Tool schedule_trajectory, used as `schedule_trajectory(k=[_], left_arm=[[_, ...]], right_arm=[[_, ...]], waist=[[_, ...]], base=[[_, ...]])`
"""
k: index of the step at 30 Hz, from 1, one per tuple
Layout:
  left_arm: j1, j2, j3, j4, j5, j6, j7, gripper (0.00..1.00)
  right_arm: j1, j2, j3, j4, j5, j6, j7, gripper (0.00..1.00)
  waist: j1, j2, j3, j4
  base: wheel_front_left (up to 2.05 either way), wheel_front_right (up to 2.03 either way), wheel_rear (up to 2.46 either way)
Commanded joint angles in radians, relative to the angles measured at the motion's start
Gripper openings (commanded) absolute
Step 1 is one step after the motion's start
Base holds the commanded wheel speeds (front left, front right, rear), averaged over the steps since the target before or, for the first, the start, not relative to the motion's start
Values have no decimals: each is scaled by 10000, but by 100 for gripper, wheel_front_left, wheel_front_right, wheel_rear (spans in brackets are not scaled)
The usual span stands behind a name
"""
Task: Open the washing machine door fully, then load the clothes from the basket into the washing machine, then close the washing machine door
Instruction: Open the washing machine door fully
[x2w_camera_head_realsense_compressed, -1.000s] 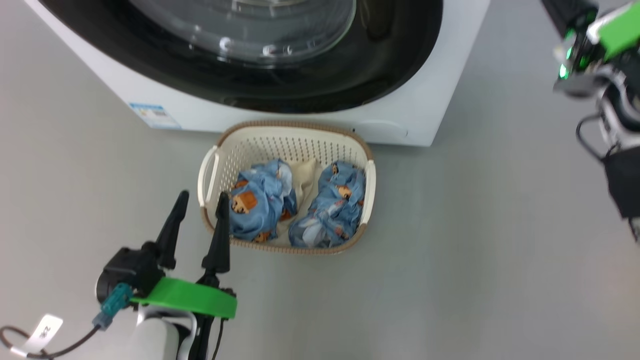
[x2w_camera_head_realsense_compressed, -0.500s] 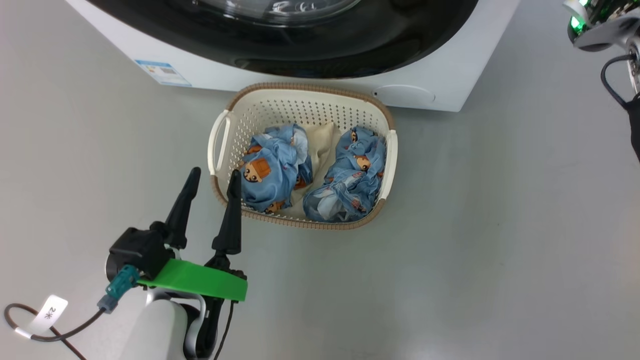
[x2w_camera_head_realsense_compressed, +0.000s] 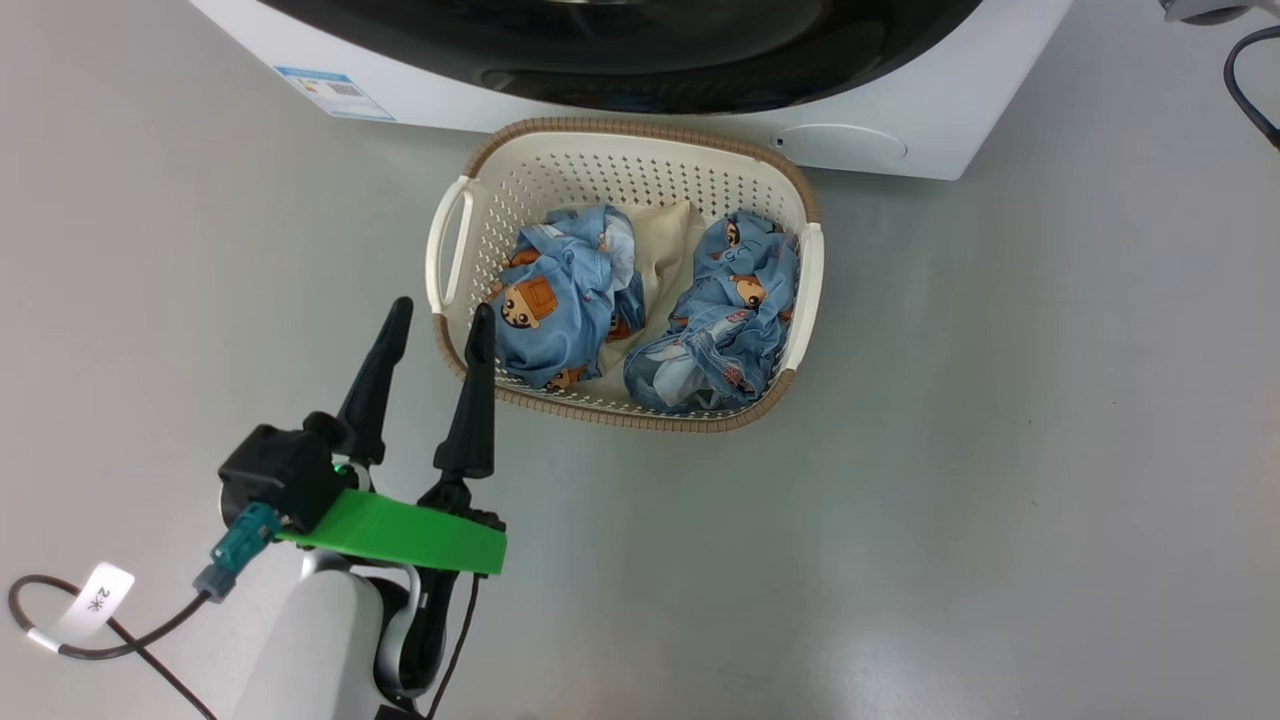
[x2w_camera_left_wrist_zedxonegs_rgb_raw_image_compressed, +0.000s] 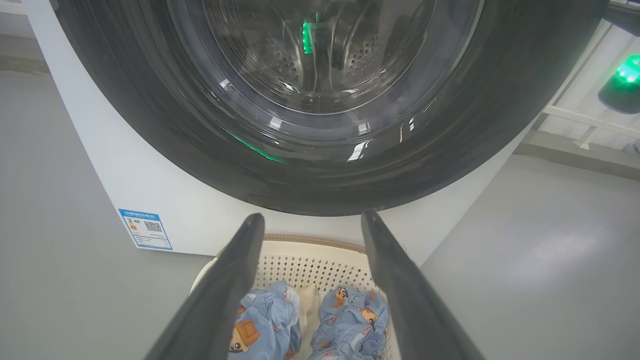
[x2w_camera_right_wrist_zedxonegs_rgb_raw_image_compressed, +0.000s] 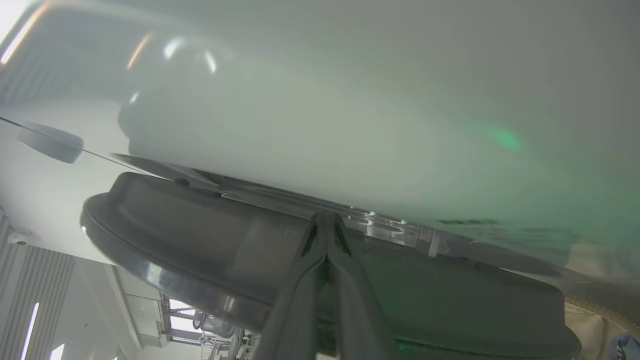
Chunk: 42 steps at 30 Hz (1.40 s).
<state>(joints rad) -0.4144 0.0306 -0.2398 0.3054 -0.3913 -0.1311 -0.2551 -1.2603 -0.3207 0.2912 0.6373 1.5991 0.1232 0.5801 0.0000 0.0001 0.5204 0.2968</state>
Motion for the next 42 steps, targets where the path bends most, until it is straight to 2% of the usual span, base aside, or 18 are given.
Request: schedule_trajectory(k=[1, 12, 30, 42], left_arm=[[-111, 199, 263, -279, -100, 4, -67, 100], [-49, 198, 329, -298, -68, 4, -67, 100], [800, 197, 601, -188, 266, 4, -67, 100], [1385, 217, 814, -173, 614, 4, -67, 100]], right_arm=[[-147, 185, 59, -239, -181, 75, 64, 0], [356, 355, 438, -531, -291, 75, 425, 0], [2367, 716, 1012, -1236, -53, 75, 1260, 0], [3931, 1196, 1357, -2046, 158, 75, 1877, 0]], waist=[[0, -1, 23, 28], [0, -1, -350, 16], [0, -1, -2012, 31], [0, -1, -3027, 2]], base=[[0, 0, 0], [0, 0, 0], [0, 0, 0], [0, 0, 0]])
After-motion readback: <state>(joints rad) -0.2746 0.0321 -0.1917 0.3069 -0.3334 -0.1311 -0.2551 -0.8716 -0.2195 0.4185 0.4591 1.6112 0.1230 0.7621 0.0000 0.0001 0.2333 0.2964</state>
